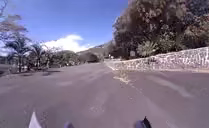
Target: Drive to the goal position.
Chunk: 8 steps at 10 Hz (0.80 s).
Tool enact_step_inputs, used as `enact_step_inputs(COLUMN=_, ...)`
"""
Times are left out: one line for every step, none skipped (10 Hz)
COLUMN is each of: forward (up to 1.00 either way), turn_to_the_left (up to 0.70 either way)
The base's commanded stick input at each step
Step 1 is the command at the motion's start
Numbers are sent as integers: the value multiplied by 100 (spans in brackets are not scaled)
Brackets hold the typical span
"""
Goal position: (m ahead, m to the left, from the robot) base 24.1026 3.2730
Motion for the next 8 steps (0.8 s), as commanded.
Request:
enact_step_inputs(forward=50, turn_to_the_left=0)
enact_step_inputs(forward=50, turn_to_the_left=0)
enact_step_inputs(forward=50, turn_to_the_left=0)
enact_step_inputs(forward=50, turn_to_the_left=0)
enact_step_inputs(forward=50, turn_to_the_left=0)
enact_step_inputs(forward=50, turn_to_the_left=0)
enact_step_inputs(forward=50, turn_to_the_left=0)
enact_step_inputs(forward=50, turn_to_the_left=0)
